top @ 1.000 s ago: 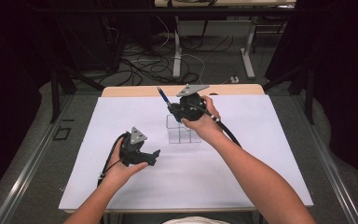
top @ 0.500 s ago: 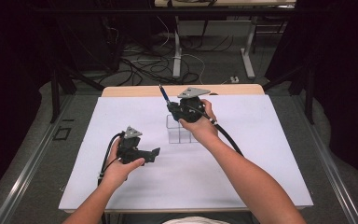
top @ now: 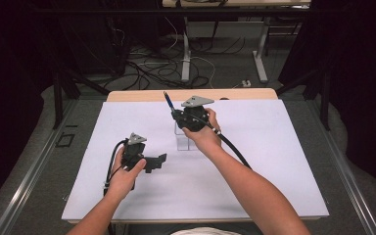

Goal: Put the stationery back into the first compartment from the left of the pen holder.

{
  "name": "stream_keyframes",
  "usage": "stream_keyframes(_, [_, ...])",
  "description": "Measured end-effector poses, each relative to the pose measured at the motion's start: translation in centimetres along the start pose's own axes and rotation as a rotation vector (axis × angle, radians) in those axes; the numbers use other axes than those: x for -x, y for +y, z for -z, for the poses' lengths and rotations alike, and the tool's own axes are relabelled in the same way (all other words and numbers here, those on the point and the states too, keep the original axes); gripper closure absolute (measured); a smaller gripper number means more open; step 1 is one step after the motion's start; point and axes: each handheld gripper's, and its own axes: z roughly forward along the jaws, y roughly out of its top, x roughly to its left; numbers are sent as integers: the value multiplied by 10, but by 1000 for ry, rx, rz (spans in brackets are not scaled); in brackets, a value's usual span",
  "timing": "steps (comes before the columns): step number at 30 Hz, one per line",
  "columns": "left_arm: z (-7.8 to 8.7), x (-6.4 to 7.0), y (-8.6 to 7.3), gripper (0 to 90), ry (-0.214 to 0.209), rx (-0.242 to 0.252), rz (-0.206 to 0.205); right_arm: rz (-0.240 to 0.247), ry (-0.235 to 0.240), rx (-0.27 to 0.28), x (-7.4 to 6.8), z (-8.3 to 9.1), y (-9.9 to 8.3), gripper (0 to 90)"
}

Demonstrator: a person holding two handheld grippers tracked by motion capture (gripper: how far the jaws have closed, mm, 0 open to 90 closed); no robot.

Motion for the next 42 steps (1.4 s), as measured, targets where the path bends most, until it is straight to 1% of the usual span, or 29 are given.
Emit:
stream_keyframes(1, [0, 0, 0, 8, 3, 0, 5, 0, -2, 12, 0, -2, -1, 796])
stream_keyframes(2, [0, 0, 0, 8, 5, 2, 8, 1, -4, 6, 0, -2, -2, 796])
stream_keyframes(3, [1, -1, 0, 8, 11, 3, -1, -3, -3, 6, 0, -3, -3, 796])
stream_keyframes(5, [1, -1, 0, 8, 5, 12, 1, -2, -9, -8, 1, -4, -4, 796])
stream_keyframes(6, [1, -1, 0, 8, 6, 14, 3, -4, -10, -26, 1, -4, -4, 795])
stream_keyframes(8, [1, -1, 0, 8, 12, 14, -6, -9, -9, -15, 1, -5, -6, 795])
stream_keyframes(9, [1, -1, 0, 9, 6, 9, 0, -4, -9, -21, 1, -5, -7, 796])
stream_keyframes(10, [0, -1, 0, 9, 8, 5, -1, -10, -7, -26, 2, -6, -8, 795])
stream_keyframes(11, [0, 0, -1, 9, 9, 7, 6, -13, -9, -33, 2, -7, -10, 795])
stream_keyframes(12, [0, -1, -1, 9, 13, 5, -3, -10, -15, -42, 2, -7, -11, 795])
stream_keyframes(13, [0, -1, -1, 9, 14, 5, -2, -14, -14, -51, 2, -7, -12, 795])
stream_keyframes(18, [0, -3, -1, 9, 13, 8, 5, -21, -15, -58, 2, -8, -17, 795])
stream_keyframes(20, [0, -3, -1, 9, 17, 0, 5, -27, -13, -59, 2, -7, -18, 795])
stream_keyframes(21, [0, -3, -1, 9, 17, 1, 7, -20, -8, -66, 3, -7, -19, 794])
stream_keyframes(22, [0, -4, -1, 9, 17, 1, 7, -18, -4, -60, 3, -6, -19, 794])
stream_keyframes(25, [0, -4, -1, 10, 17, 6, 11, -26, 6, -64, 4, -2, -19, 787])
stream_keyframes(26, [0, -5, -1, 11, 18, 6, 12, -33, 12, -58, 4, 0, -19, 768])
stream_keyframes(27, [0, -4, -2, 11, 17, 4, 21, -24, 14, -58, 4, 2, -18, 737])
stream_keyframes(28, [0, -5, -2, 12, 16, -1, 20, -15, 18, -56, 5, 4, -18, 701])
stream_keyframes(29, [0, -5, -2, 14, 17, -1, 16, -19, 21, -51, 5, 5, -17, 663])
stream_keyframes(30, [0, -5, -2, 16, 16, -1, 14, -12, 33, -66, 6, 8, -16, 628])
stream_keyframes(31, [0, -5, -2, 18, 17, -1, 13, -4, 36, -54, 5, 9, -15, 598])
stream_keyframes(32, [0, -5, -2, 19, 16, -1, 14, 14, 35, -62, 5, 12, -14, 568])
stream_keyframes(33, [0, -5, -2, 19, 16, 3, 13, 25, 39, -43, 4, 14, -14, 539])
stream_keyframes(36, [0, -5, -2, 20, 17, 2, 13, 34, 39, -43, 4, 20, -12, 469])
stream_keyframes(37, [0, -5, -2, 21, 18, 1, 14, 37, 39, -46, 4, 22, -12, 452])
stream_keyframes(40, [0, -5, -2, 22, 18, 2, 13, 53, 40, -39, 3, 29, -11, 442])
stream_keyframes(42, [0, -6, -2, 24, 20, 0, 11, 66, 42, -50, 4, 34, -10, 436])
